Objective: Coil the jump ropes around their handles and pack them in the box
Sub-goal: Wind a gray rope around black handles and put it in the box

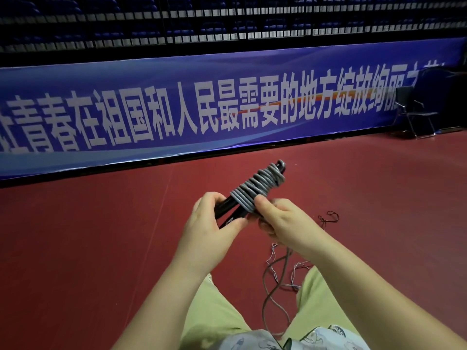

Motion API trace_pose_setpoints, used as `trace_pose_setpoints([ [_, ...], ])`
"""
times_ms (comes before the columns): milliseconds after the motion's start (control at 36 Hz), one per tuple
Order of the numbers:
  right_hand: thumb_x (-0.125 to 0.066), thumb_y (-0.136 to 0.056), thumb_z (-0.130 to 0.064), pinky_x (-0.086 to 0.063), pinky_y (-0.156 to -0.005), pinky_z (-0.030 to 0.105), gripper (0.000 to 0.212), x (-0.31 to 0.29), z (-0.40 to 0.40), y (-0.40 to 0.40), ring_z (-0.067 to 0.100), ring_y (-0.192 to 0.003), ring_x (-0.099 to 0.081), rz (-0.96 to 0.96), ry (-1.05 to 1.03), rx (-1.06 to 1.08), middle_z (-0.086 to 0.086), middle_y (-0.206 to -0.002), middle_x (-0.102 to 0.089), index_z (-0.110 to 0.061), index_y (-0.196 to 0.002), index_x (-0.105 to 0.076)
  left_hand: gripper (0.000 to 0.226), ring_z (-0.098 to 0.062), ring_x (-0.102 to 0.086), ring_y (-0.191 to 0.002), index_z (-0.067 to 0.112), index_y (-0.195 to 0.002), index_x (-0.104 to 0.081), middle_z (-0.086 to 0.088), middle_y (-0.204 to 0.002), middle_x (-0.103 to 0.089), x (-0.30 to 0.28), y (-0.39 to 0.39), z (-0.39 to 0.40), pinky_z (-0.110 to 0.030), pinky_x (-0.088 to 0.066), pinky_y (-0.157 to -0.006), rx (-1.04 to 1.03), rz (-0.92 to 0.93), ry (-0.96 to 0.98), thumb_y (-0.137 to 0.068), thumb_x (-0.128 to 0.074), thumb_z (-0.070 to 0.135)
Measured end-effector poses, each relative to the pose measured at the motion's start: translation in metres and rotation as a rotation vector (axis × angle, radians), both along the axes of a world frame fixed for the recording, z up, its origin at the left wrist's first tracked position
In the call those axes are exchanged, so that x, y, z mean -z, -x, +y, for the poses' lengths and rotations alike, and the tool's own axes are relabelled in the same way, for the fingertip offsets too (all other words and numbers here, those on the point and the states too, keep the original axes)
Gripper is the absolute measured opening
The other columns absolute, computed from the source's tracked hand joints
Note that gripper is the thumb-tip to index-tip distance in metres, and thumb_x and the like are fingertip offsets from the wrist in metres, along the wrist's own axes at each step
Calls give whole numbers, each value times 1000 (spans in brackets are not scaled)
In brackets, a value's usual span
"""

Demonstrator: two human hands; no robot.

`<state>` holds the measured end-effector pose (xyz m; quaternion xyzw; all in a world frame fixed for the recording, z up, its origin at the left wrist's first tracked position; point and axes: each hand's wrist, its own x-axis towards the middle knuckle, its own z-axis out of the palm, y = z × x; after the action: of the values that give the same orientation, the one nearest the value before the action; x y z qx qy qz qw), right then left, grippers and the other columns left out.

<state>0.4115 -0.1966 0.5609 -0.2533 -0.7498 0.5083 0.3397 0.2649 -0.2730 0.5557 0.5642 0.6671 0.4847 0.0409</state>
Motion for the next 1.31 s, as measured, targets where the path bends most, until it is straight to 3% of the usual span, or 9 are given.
trace_pose_setpoints([
  [111, -38, -100, -42, -24, -47, 21, 44, -1, -3, 1, 4, -42, -28, -26, -123, 117, -12, -47, -37, -14, -71, -57, 30, 4, -51, -88, 33, -95, -48, 15, -98, -53, -2, 0, -3, -13, -36, -67, -2, 56, -9, -75, -70, 39],
  [250, -41, -99, -42, -26, -50, 29, 45, -7, -9, 3, 8, -47, -31, -39, -283, 201, -2, -56, -38, -19, -61, -50, 30, -5, -55, -88, 33, -98, -53, 15, -95, -56, -5, -3, -5, -27, -42, -72, -27, 82, -10, -75, -66, 48],
  [389, -40, -82, -66, -49, -70, 45, 54, -6, -12, 4, 26, -74, -64, -51, -332, 214, 9, -80, -70, -21, -88, -69, 28, -10, -55, -86, 32, -98, -54, 14, -90, -54, -8, -2, -9, -36, -47, -75, -68, 209, -25, -79, -66, 48],
  [528, -42, -95, -53, -32, -53, 33, 47, -5, -9, -1, 11, -48, -39, -54, -379, 239, -3, -55, -46, -19, -64, -55, 27, -4, -55, -86, 36, -100, -60, 12, -88, -58, -14, 3, -12, -30, -46, -76, 56, 241, 9, -77, -68, 49],
  [583, -44, -98, -45, -25, -50, 26, 45, -5, -7, -4, 6, -46, -32, -58, -363, 237, -8, -53, -39, -25, -58, -47, 30, -4, -58, -74, 29, -95, -64, 10, -79, -64, -18, 5, -12, -33, -48, -76, 221, 30, 123, -74, -65, 51],
  [694, -40, -82, -63, -19, -50, 28, 48, -6, -2, -9, 8, -50, -26, -46, -370, 152, -8, -56, -31, -20, -61, -38, 66, -21, -62, -73, 13, -107, -67, -6, -86, -68, -18, 10, -12, -38, -52, -73, 703, -819, 496, -75, -44, 66],
  [833, -42, -87, -53, -24, -50, 22, 35, -13, 0, -15, 3, -48, -28, -57, -312, 1, -14, -52, -36, -32, -65, -58, 68, -11, -49, -50, 11, -93, -72, -2, -71, -55, -8, 8, -12, -34, -52, -63, 936, -1107, 602, -70, -47, 69],
  [1028, -41, -98, -44, -24, -45, 23, 46, -19, 3, -21, 6, -41, -29, -267, -298, 58, -7, -50, -38, -15, -63, -45, 59, -6, -33, -43, 9, -96, -60, 1, -68, -47, -10, 5, -10, -27, -46, -58, 713, -948, 502, -79, -47, 64],
  [1306, -48, -95, -45, -22, -44, 26, 50, -12, 1, -9, 9, -40, -28, -229, -324, 202, -7, -44, -35, -15, -55, -49, 62, -8, -32, -47, 8, -95, -60, 3, -65, -48, -11, 7, -14, -31, -50, -61, 480, -740, 317, -69, -51, 63],
])
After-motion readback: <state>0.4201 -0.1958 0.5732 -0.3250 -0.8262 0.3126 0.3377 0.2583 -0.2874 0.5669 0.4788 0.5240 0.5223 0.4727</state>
